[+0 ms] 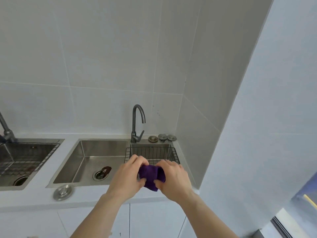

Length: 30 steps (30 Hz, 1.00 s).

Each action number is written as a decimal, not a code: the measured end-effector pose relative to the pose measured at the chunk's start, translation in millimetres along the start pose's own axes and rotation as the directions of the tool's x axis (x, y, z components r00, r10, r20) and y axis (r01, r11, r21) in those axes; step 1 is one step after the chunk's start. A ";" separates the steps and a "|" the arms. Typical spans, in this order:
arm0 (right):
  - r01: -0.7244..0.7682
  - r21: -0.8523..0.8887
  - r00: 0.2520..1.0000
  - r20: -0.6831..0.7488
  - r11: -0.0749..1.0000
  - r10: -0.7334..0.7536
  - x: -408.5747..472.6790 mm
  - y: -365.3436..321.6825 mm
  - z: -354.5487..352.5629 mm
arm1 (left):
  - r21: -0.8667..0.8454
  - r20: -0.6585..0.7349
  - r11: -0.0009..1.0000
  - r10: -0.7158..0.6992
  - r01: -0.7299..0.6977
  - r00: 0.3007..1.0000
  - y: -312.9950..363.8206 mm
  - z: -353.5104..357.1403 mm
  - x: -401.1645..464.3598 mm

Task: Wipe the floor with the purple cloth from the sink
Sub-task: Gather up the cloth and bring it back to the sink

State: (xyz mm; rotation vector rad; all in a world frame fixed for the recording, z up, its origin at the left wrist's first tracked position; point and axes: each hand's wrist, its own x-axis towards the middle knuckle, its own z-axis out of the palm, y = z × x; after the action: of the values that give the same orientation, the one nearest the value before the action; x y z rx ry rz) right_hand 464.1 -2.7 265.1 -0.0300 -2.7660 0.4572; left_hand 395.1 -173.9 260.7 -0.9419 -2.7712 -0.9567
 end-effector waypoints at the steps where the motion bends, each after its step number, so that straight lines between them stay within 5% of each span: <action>1: -0.006 0.007 1.000 0.004 1.000 0.006 9.8 2.6 6.5 | 0.003 -0.002 1.000 -0.003 0.003 1.000 -7.2 3.1 9.8; 12: -0.005 0.006 0.997 0.071 1.000 0.005 142.6 78.5 102.0 | 0.049 0.016 0.996 -0.081 0.080 0.997 -100.7 77.0 151.1; 21: -0.097 0.079 0.952 0.298 0.992 0.069 265.5 177.4 198.7 | 0.076 0.170 0.975 -0.218 0.208 0.961 -176.8 168.1 279.9; 30: -0.166 0.001 0.884 0.443 0.986 0.149 297.8 240.4 289.0 | 0.083 0.323 0.965 -0.263 0.250 0.909 -235.2 257.6 328.0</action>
State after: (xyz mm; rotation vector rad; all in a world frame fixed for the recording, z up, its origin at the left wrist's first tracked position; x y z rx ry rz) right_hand 79.6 158.1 27.7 -0.1626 -3.2172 0.6286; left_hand 29.7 3.1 7.0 -0.8110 -3.2517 -0.8327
